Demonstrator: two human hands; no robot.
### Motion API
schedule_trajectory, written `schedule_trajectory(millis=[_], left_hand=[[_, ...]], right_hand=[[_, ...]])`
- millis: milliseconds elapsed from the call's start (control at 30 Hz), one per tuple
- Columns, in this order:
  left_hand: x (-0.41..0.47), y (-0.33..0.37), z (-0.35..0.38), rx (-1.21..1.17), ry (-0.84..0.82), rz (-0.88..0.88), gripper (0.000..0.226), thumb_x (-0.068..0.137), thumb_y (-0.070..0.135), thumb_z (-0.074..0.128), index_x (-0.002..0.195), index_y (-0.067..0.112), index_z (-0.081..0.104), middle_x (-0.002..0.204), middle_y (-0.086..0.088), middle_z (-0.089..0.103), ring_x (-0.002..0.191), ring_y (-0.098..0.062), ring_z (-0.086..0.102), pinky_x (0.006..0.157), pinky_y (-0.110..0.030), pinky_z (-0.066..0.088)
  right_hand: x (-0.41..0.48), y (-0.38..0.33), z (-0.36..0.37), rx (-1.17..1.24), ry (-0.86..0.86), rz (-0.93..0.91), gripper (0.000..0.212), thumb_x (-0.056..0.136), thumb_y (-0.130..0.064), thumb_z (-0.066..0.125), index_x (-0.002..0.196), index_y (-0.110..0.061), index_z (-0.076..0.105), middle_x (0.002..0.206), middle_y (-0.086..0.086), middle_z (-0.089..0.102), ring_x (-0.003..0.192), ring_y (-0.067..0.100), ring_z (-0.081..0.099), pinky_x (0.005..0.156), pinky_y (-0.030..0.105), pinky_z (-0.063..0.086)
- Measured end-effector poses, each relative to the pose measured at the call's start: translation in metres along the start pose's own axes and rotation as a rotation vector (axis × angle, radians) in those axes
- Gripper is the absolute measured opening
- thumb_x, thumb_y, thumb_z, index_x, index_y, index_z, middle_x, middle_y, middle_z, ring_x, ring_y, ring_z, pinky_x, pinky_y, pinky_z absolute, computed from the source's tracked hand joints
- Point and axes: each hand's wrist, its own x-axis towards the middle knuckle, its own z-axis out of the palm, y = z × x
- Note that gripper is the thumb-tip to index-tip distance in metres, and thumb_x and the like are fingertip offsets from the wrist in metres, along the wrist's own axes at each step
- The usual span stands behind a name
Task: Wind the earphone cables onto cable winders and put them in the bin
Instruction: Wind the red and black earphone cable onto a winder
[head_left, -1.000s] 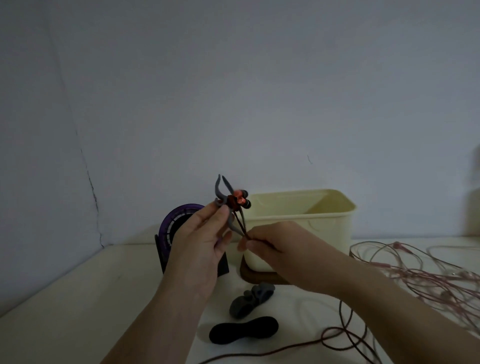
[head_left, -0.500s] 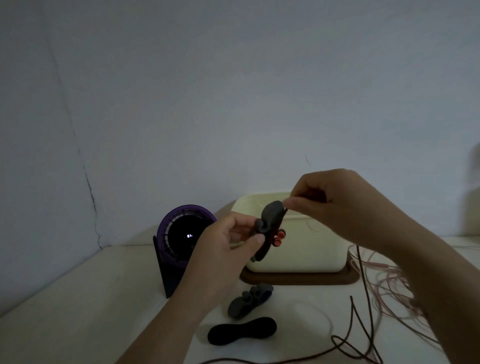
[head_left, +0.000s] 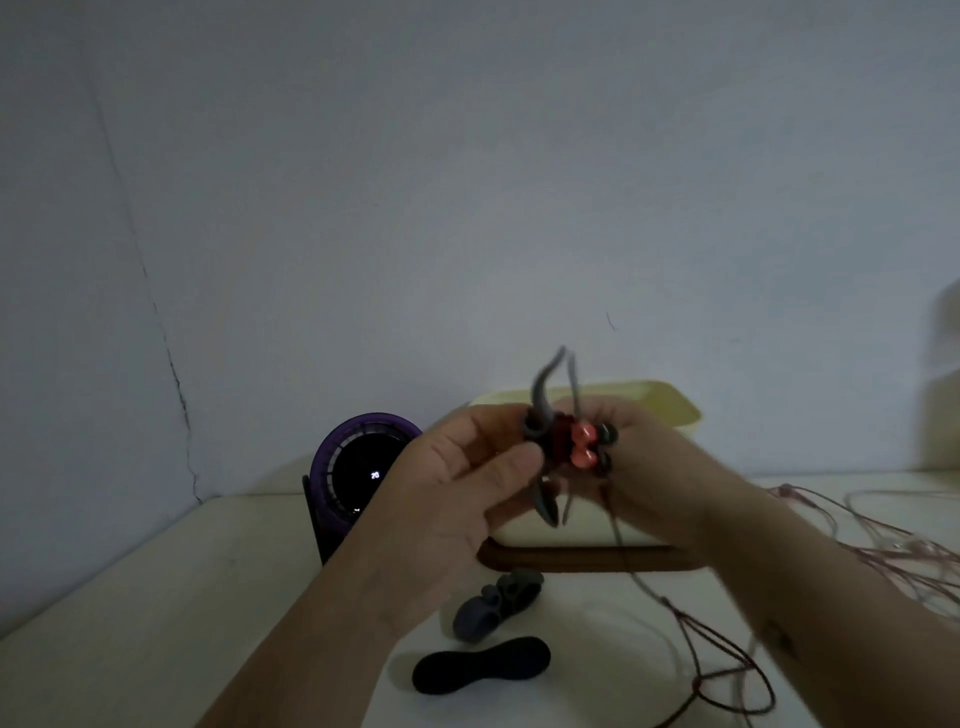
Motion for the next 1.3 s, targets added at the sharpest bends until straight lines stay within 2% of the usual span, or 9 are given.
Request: schedule_trajectory(millis=[67,133,233,300,533,867,1033,1133,1300], left_hand=[[0.003,0.000,0.000,-0.139,0.108,0.021,0.028,0.073,0.009,0.062,0.100,0.004,0.069,0.099,-0.014,0.073,0.083,-0.019,0.071,0.071,-0.028,0.060],[0.005,0.000,-0.004,-0.197,0.221,0.045,0.035,0.073,0.012,0.059,0.106,0.004,0.065,0.099,-0.013,0.072,0.084,-0.018,0.071,0.076,-0.028,0.059],[0.006,-0.001,-0.011,-0.199,0.377,0.063,0.032,0.073,0.014,0.060,0.104,0.008,0.067,0.096,-0.009,0.074,0.083,-0.015,0.072,0.075,-0.025,0.059],[0.007,-0.003,-0.014,-0.192,0.433,0.069,0.030,0.074,0.016,0.060,0.103,0.010,0.068,0.093,-0.006,0.074,0.081,-0.012,0.072,0.071,-0.023,0.059],[0.011,-0.012,-0.012,-0.239,0.521,0.023,0.013,0.091,0.008,0.055,0.093,0.011,0.068,0.082,-0.002,0.072,0.076,-0.010,0.068,0.068,-0.024,0.056],[0.012,-0.023,-0.017,-0.090,0.530,0.017,0.017,0.092,0.010,0.056,0.103,0.014,0.069,0.094,-0.004,0.073,0.086,-0.012,0.067,0.077,-0.027,0.050],[0.012,-0.028,-0.019,0.399,0.525,0.151,0.016,0.088,0.012,0.065,0.096,0.025,0.070,0.095,0.003,0.074,0.097,-0.017,0.068,0.087,-0.036,0.052],[0.011,-0.030,-0.021,0.556,0.499,0.119,0.015,0.087,0.015,0.067,0.092,0.029,0.068,0.091,0.012,0.073,0.093,-0.007,0.068,0.084,-0.028,0.053],[0.010,-0.032,-0.020,0.586,0.319,-0.017,0.021,0.087,0.007,0.066,0.091,0.028,0.069,0.090,0.012,0.074,0.091,-0.010,0.069,0.085,-0.036,0.055]], right_hand=[[0.005,0.013,0.017,0.117,0.011,0.028,0.020,0.082,-0.018,0.054,0.067,-0.013,0.066,0.054,-0.003,0.057,0.045,0.006,0.049,0.053,0.019,0.043],[0.009,0.021,0.021,-0.099,0.095,-0.001,0.030,0.093,-0.023,0.053,0.067,-0.013,0.065,0.051,-0.006,0.050,0.042,0.006,0.038,0.057,0.026,0.039],[0.010,0.022,0.020,-0.454,0.157,-0.040,0.034,0.098,-0.027,0.047,0.089,-0.001,0.067,0.051,-0.012,0.047,0.047,0.007,0.040,0.061,0.033,0.040],[0.009,0.021,0.022,-0.583,0.123,-0.047,0.028,0.098,-0.028,0.047,0.100,-0.012,0.070,0.052,-0.013,0.044,0.051,0.008,0.041,0.060,0.032,0.040],[0.003,0.007,0.025,-0.850,0.005,-0.014,0.030,0.099,-0.024,0.044,0.102,-0.004,0.066,0.060,-0.002,0.039,0.040,0.004,0.031,0.044,0.014,0.027],[-0.011,-0.015,0.024,-1.080,-0.092,0.025,0.035,0.099,-0.030,0.045,0.093,0.000,0.063,0.058,-0.002,0.041,0.044,0.006,0.034,0.046,0.013,0.033],[-0.014,-0.032,0.017,-0.933,-0.034,0.013,0.037,0.090,-0.049,0.048,0.085,-0.020,0.071,0.058,-0.005,0.045,0.049,0.006,0.040,0.053,0.019,0.037],[-0.017,-0.044,0.005,-0.736,0.039,-0.018,0.042,0.072,-0.062,0.050,0.077,-0.027,0.072,0.049,-0.014,0.044,0.048,0.006,0.043,0.060,0.027,0.042],[-0.015,-0.049,-0.015,-0.594,0.288,-0.186,0.030,0.089,-0.041,0.053,0.073,-0.022,0.071,0.050,-0.012,0.039,0.049,0.009,0.039,0.063,0.035,0.040]])
